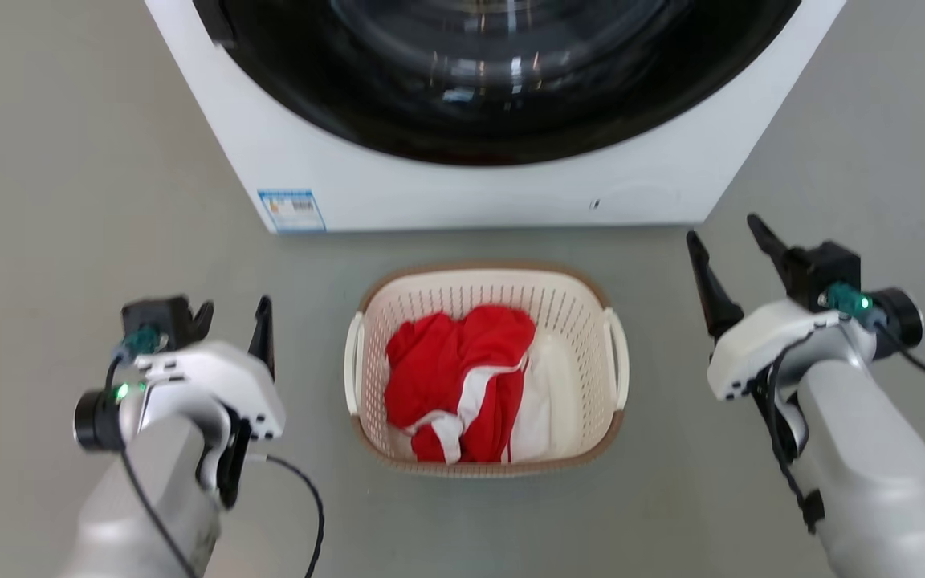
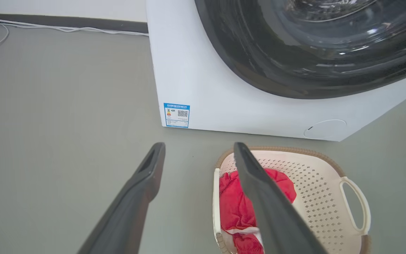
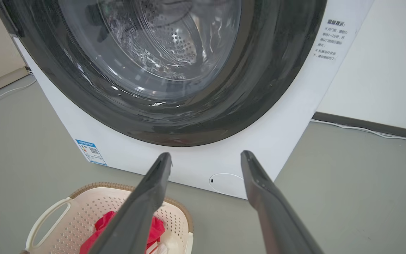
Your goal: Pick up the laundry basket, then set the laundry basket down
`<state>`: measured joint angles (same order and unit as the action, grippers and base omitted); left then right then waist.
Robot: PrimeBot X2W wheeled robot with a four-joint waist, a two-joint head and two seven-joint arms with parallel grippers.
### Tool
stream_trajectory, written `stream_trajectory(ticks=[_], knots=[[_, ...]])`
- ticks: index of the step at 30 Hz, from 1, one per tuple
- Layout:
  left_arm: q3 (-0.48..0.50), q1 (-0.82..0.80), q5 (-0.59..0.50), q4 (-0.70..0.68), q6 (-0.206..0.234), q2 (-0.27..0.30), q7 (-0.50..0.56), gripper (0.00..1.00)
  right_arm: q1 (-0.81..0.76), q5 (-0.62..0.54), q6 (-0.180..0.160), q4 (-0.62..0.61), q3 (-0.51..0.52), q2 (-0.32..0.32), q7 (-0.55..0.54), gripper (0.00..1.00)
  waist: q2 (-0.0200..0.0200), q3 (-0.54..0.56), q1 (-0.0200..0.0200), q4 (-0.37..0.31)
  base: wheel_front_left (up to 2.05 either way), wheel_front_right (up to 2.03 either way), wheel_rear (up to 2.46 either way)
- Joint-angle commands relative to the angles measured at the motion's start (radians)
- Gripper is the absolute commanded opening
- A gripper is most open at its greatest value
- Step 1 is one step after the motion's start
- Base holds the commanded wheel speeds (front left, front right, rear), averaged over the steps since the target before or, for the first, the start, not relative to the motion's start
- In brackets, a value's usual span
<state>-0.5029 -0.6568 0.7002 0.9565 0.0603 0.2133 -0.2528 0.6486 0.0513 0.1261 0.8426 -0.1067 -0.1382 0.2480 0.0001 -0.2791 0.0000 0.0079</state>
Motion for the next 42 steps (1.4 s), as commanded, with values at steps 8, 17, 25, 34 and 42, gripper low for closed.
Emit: stream_trajectory(ticks=[8,17,25,34,42], knots=[[0.132,0.159,-0.041,-0.180,0.036,0.051,-0.009,1.00,-0.132,-0.001,0.005,-0.152,-0.016,0.003,0.014,1.00,-0.0001,0.120,0.0000,-0.018,0.00,0.00,0.00],[0.210,0.359,-0.094,-0.383,0.072,0.058,-0.009,1.00,-0.282,0.006,0.005,-0.279,0.010,-0.003,0.014,1.00,-0.0001,0.220,0.0000,-0.028,0.00,0.00,0.00],[0.263,0.520,-0.126,-0.540,0.120,0.064,-0.009,1.00,-0.386,0.009,0.005,-0.336,0.038,-0.006,0.014,1.00,-0.0001,0.285,0.0000,-0.037,0.00,0.00,0.00],[0.302,0.592,-0.116,-0.615,0.152,0.053,-0.009,1.00,-0.433,-0.003,0.005,-0.340,0.067,0.002,0.014,1.00,-0.0001,0.312,0.0000,-0.030,0.00,0.00,0.00],[0.313,0.621,-0.111,-0.640,0.164,0.054,-0.009,1.00,-0.449,-0.009,0.005,-0.342,0.078,0.017,0.014,1.00,-0.0001,0.327,0.0000,-0.017,0.00,0.00,0.00]])
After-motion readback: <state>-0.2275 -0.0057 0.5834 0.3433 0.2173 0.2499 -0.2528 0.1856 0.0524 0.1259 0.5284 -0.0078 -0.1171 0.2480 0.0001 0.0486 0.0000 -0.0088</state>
